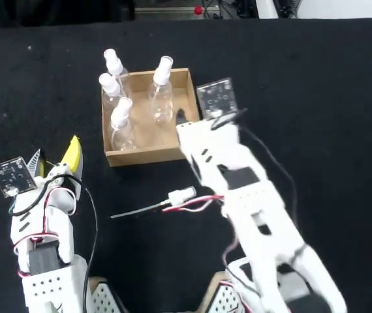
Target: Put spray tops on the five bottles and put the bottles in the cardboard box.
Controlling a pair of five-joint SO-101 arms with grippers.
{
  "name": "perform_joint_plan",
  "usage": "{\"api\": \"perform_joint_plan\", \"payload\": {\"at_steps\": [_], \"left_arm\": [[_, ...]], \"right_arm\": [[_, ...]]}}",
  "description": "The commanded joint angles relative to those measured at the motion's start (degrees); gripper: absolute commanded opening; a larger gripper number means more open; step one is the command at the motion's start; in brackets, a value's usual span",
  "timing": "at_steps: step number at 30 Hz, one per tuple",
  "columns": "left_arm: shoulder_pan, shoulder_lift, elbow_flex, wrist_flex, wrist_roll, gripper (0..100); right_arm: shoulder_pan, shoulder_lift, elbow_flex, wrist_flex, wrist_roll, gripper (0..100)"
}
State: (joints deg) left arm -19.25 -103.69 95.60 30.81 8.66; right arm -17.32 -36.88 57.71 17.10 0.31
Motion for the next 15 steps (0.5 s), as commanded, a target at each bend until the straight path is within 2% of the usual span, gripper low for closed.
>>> {"api": "perform_joint_plan", "payload": {"at_steps": [1,7,15], "left_arm": [[-0.7,-0.6,0.3,-1.0,-0.8,27],[-0.5,-0.6,0.3,-1.0,-1.0,27],[-0.7,-0.6,0.9,-1.2,-1.0,27]], "right_arm": [[4.9,-11.0,-5.8,11.1,-0.1,28.6],[14.7,-12.0,-10.2,22.6,-1.9,28.6],[16.1,3.5,-16.3,26.2,-20.2,28.8]]}}
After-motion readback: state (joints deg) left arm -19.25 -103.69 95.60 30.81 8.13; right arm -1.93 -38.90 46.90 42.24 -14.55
